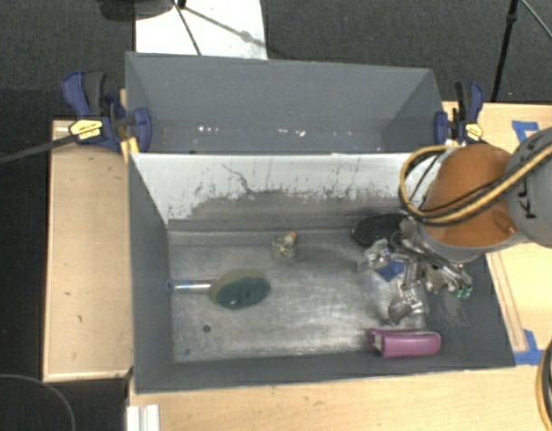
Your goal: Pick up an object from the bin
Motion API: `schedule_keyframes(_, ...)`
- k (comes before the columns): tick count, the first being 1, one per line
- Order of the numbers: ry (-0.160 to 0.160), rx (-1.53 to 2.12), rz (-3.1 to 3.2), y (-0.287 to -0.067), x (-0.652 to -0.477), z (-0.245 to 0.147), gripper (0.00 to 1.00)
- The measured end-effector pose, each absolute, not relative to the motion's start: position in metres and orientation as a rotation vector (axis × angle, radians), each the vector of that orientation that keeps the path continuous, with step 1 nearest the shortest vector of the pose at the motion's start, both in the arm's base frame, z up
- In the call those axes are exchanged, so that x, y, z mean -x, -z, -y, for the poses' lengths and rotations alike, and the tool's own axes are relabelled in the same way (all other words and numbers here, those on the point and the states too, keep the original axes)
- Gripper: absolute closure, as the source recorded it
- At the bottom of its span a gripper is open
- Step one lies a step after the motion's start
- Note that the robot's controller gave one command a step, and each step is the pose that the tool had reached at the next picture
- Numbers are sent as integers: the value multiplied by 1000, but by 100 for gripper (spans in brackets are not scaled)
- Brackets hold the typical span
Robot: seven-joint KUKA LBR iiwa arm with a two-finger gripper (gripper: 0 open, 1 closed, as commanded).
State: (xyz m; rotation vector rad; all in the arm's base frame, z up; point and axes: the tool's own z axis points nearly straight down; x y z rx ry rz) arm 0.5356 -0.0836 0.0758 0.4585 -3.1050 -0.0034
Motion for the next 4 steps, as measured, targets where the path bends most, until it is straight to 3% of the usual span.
schedule_keyframes(1,-1,-7,3151,-141,-583,89,0)
schedule_keyframes(2,-1,-295,3151,-101,-586,125,0)
schedule_keyframes(3,34,-854,3043,-96,-591,123,0)
schedule_keyframes(4,9,-862,3040,-95,-591,130,100)
